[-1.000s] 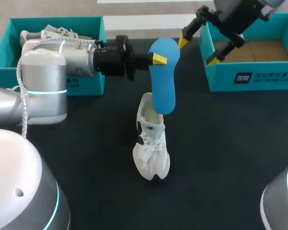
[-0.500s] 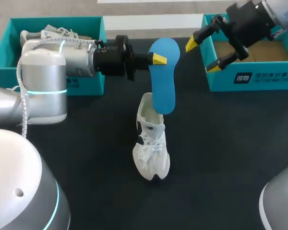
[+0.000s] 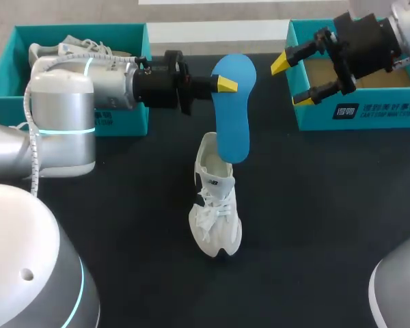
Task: Take the shoe out of the shoebox, open the shoe tongue, remove and reinsert the insole, then place the shoe into the shoebox
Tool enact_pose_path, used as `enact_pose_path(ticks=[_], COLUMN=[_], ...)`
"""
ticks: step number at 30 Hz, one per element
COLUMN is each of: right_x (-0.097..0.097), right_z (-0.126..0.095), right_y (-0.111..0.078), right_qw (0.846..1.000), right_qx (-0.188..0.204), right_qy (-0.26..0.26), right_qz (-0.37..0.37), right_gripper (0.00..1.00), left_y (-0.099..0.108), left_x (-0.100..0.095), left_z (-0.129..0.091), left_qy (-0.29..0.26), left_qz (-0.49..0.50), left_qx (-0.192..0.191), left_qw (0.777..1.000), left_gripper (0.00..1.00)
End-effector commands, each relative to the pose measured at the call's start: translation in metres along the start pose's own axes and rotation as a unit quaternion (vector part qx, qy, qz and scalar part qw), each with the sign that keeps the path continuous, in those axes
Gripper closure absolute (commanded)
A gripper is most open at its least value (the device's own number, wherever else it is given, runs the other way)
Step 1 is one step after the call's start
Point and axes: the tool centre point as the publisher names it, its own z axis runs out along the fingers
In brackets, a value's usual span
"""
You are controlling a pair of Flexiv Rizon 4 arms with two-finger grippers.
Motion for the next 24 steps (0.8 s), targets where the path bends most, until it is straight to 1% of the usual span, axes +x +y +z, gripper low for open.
enact_pose_path(ticks=[1,2,4,5,8,11,15,17,20,24], right_x=[-0.002,-0.003,-0.006,-0.006,-0.006,-0.006,-0.006,-0.008,-0.013,-0.018], right_z=[0.004,0.003,0.003,0.002,0.003,0.004,0.007,0.009,0.011,0.012], right_y=[0.001,0.002,0.004,0.005,0.008,0.009,0.009,0.009,0.01,0.012], right_qw=[0.998,0.997,0.995,0.994,0.993,0.991,0.99,0.987,0.988,0.985], right_qx=[-0.025,-0.033,-0.045,-0.044,-0.028,-0.026,-0.022,-0.022,-0.016,-0.01], right_qy=[0.042,0.054,0.057,0.079,0.094,0.113,0.118,0.137,0.136,0.155], right_qz=[-0.035,-0.042,-0.061,-0.06,-0.062,-0.066,-0.075,-0.081,-0.078,-0.075], right_gripper=[0.0,0.0,0.0,0.0,0.0,0.0,0.0,0.0,0.0,0.0], left_y=[0.0,0.0,0.0,0.0,0.0,0.0,0.0,0.0,0.0,0.0], left_x=[0.0,0.0,0.0,0.0,0.0,0.0,0.0,0.0,0.0,0.0], left_z=[0.0,0.0,0.0,0.0,0.0,0.0,0.0,0.0,0.0,0.0], left_qy=[0.0,0.0,0.0,0.0,0.0,0.0,0.0,0.0,0.0,0.0], left_qz=[0.0,0.0,0.0,0.0,0.0,0.0,0.0,0.0,0.0,0.0], left_qx=[0.0,0.0,0.0,0.0,0.0,0.0,0.0,0.0,0.0,0.0], left_qw=[1.0,1.0,1.0,1.0,1.0,1.0,1.0,1.0,1.0,1.0], left_gripper=[1.0,1.0,1.0,1.0,1.0,1.0,1.0,1.0,1.0,1.0])
